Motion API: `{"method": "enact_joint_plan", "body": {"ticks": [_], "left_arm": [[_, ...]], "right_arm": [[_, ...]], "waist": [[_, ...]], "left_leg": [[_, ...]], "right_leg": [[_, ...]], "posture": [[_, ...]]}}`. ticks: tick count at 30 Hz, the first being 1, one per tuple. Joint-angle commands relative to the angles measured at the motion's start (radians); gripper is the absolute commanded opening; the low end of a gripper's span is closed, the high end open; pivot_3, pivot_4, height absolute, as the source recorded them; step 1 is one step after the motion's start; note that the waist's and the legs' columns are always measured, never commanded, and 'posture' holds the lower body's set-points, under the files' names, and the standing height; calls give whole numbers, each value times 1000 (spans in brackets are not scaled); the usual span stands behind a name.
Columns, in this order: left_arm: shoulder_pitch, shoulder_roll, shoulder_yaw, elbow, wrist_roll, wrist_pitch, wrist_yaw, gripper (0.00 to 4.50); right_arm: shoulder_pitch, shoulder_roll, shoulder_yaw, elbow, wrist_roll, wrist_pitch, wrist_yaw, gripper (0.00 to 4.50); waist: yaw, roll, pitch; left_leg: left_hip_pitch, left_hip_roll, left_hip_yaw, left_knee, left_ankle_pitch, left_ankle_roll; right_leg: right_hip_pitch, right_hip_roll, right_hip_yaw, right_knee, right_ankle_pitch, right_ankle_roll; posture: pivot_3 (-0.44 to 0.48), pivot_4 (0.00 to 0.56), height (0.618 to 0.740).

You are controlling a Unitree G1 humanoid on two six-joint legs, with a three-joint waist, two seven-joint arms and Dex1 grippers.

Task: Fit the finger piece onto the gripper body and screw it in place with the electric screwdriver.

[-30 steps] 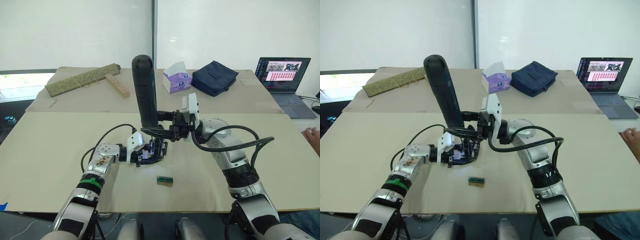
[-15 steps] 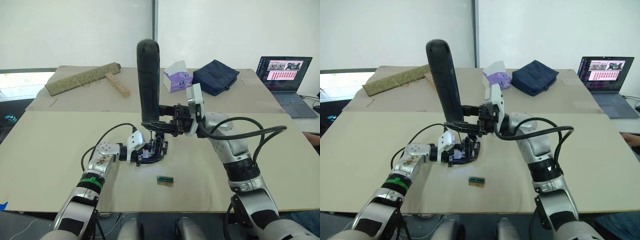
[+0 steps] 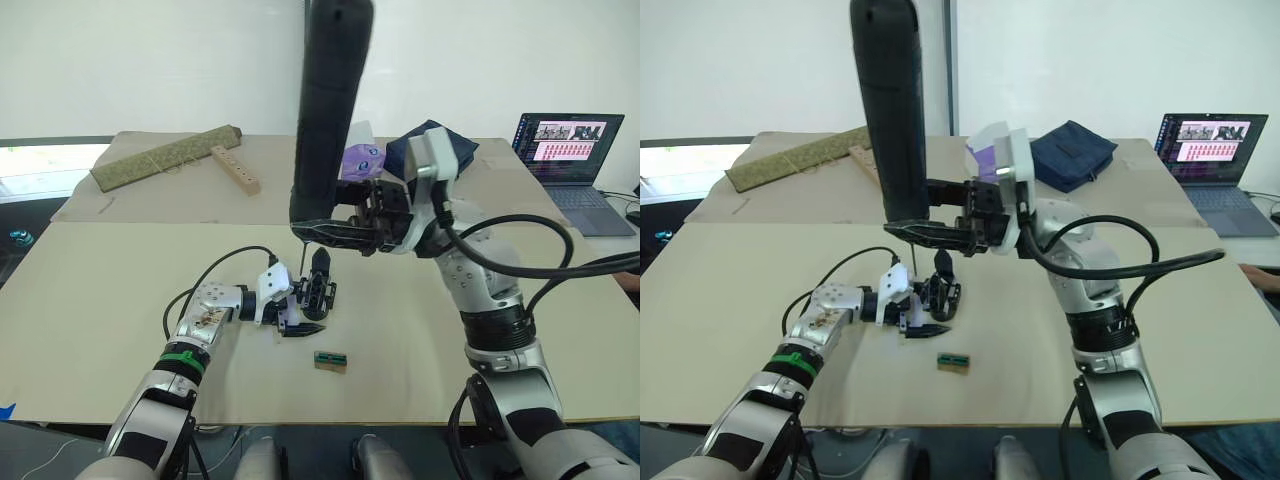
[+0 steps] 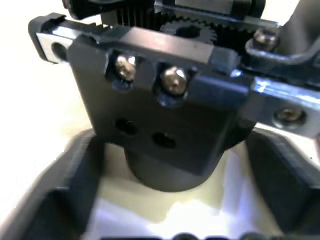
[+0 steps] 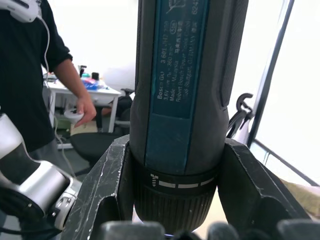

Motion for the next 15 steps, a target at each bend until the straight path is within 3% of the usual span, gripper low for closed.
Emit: {"method": "enact_joint_plan", "body": {"ticks": [1, 9, 15], "left_arm": [[62, 51, 23, 5, -6, 42, -7, 4475], [268, 268, 216, -165, -199, -10, -178, 4475], [431, 380, 342, -323, -303, -18, -238, 4475]], "right_arm": [[-25, -76, -113, -99, 114, 77, -23, 1922], [267, -309, -242, -192, 39, 12, 5, 1922], [530, -360, -333, -223, -31, -122, 32, 1922]], "waist": [[-3, 0, 0], [-37, 0, 2], [-26, 2, 8]], "left_leg": [[0, 0, 0, 0, 0, 0], [6, 2, 0, -12, 0, 0], [5, 1, 1, -15, 0, 0]], "right_leg": [[0, 0, 0, 0, 0, 0], [-1, 0, 1, -1, -2, -4], [-4, -1, 2, 0, -4, -5]], "posture": [[0, 150, 740], [0, 150, 740], [0, 150, 740]]}}
